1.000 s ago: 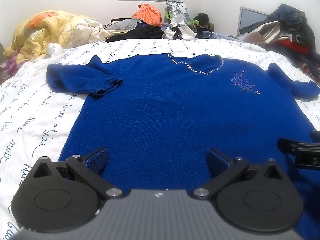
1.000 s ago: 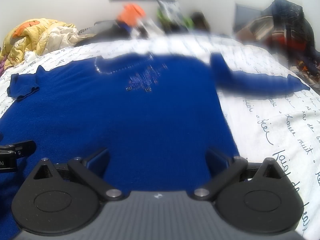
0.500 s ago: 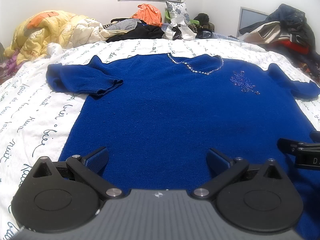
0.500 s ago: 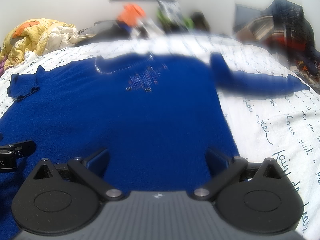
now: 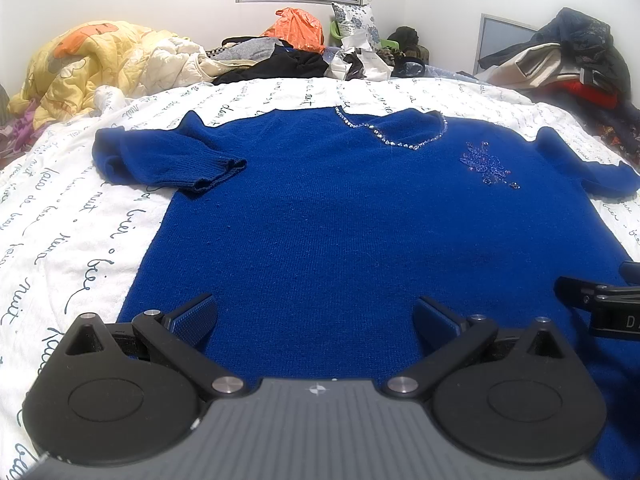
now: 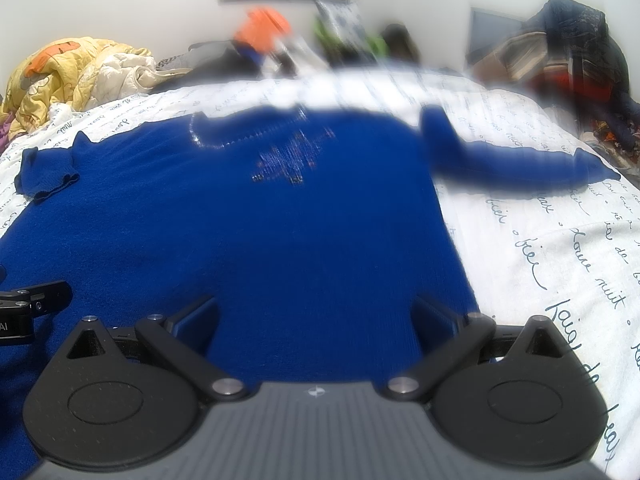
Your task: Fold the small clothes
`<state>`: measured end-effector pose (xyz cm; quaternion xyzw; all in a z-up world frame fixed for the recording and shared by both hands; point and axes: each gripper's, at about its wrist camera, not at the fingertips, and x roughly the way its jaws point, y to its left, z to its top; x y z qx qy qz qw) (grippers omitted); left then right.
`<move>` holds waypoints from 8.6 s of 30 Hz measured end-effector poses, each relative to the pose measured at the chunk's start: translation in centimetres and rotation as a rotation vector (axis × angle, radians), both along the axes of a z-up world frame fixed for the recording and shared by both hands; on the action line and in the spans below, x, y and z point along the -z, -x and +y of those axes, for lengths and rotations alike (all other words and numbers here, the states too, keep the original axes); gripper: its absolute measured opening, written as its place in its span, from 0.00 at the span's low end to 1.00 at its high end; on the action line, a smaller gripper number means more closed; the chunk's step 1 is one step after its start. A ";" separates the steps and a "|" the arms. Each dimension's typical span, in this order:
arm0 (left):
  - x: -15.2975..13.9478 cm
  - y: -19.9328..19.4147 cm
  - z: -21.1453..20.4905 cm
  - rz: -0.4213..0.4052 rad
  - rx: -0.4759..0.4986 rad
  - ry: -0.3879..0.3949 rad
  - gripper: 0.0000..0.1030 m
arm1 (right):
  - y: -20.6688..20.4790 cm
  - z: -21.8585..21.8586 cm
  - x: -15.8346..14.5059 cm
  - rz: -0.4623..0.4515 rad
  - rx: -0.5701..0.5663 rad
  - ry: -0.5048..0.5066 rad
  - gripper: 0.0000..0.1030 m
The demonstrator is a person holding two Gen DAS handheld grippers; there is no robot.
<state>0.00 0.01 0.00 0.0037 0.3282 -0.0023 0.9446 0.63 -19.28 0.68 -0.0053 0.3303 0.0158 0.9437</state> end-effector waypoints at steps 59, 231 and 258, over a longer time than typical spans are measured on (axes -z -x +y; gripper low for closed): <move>0.0 0.0 0.0 -0.001 0.000 0.002 1.00 | 0.0 0.0 0.0 0.000 0.000 -0.001 1.00; -2.2 -13.1 18.4 0.111 -0.350 0.742 0.02 | -20.4 -4.5 0.2 -0.020 -0.161 -0.063 0.94; -1.8 -4.9 10.1 -0.069 -0.101 0.477 0.96 | -20.3 -7.2 -1.4 0.039 -0.117 -0.318 0.95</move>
